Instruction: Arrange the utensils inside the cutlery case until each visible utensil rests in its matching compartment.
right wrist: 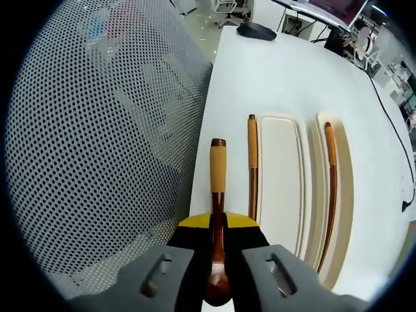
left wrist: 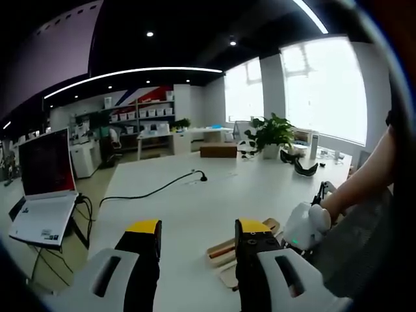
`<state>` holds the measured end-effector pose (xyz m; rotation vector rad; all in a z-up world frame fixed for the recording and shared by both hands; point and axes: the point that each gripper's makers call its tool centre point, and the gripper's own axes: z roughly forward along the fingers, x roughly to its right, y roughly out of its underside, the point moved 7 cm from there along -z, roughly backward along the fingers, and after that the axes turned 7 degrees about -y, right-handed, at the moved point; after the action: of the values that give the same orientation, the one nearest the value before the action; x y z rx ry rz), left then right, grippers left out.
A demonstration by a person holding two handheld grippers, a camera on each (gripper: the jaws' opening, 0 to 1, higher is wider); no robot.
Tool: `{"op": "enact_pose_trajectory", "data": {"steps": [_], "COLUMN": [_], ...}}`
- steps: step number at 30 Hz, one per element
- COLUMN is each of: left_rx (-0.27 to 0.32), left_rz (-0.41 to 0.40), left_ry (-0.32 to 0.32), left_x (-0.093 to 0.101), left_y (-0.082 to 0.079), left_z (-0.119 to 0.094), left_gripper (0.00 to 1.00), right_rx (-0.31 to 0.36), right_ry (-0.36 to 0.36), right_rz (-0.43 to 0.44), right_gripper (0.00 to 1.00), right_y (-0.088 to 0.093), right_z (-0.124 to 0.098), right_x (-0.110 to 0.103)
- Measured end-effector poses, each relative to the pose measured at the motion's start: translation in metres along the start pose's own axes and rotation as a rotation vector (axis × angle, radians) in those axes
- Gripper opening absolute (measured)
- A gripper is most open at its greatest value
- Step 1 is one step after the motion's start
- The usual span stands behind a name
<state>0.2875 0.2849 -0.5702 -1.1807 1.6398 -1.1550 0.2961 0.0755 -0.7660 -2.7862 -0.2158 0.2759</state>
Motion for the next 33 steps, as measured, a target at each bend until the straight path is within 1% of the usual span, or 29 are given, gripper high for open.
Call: {"op": "enact_pose_trajectory", "data": {"steps": [13, 24, 33], "left_rx": [-0.002, -0.001, -0.002], "left_rz": [0.0, -0.002, -0.002], "left_ry": [0.0, 0.001, 0.001], "left_x": [-0.0003, -0.0004, -0.0001], "left_y": [0.0004, 0.0004, 0.0002], "left_z": [0.0002, 0.0007, 0.0006], "left_gripper": [0.46, 0.46, 0.46], "right_rx": [0.002, 0.006, -0.003], "right_ry": [-0.003, -0.007, -0.006], "right_rz": [-0.005, 0.007, 0.007], "right_gripper": [0.02, 0.02, 0.01], "right_y": [-0.0002, 0.0002, -0.0002], "right_z": [-0.0001, -0.0002, -0.0002], "right_x": [0.0003, 0.0006, 0.0003]}}
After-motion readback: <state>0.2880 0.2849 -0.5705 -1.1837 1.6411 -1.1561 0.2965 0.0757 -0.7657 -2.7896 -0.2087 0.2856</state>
